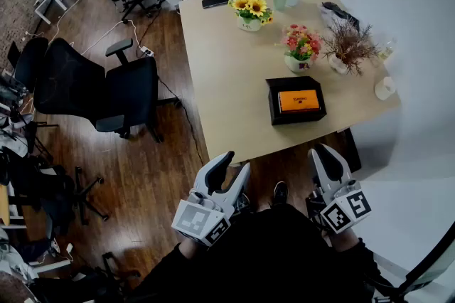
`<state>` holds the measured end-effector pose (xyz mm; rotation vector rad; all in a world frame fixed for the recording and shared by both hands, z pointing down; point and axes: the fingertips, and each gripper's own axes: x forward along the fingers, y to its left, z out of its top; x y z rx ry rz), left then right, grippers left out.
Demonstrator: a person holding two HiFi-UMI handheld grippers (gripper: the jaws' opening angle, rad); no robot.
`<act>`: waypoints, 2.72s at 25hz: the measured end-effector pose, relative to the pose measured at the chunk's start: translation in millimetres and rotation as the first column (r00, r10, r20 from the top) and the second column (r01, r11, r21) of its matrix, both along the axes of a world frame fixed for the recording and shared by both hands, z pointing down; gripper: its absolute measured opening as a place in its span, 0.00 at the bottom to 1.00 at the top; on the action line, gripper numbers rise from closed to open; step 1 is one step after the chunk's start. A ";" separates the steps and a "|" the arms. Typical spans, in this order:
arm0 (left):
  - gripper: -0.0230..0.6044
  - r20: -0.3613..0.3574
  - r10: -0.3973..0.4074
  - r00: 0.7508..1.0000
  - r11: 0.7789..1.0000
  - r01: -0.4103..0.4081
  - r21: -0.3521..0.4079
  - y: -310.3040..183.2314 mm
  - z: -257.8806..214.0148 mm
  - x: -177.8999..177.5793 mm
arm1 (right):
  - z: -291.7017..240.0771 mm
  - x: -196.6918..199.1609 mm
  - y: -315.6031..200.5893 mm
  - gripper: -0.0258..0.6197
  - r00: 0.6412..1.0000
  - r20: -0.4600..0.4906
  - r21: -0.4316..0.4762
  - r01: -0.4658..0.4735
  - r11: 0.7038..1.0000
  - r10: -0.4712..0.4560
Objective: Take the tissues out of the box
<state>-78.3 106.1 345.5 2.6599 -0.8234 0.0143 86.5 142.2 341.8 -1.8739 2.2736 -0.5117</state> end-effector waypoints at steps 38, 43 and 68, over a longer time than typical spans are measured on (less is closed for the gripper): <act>0.42 0.738 0.448 0.505 0.863 -0.460 -0.209 -120.7 206.8 214.4 | 209.5 130.8 -159.3 0.30 0.800 -0.291 -0.585 0.285 0.759 -0.525; 0.44 0.830 0.453 0.325 0.823 -0.510 -0.249 -127.9 234.6 234.9 | 228.9 117.6 -164.2 0.43 0.466 -0.447 -0.689 0.365 0.626 -0.764; 0.55 0.861 0.507 0.037 0.699 -0.602 -0.385 -133.3 274.8 242.1 | 267.7 97.2 -170.5 0.57 0.261 -0.334 -0.864 0.300 0.405 -0.906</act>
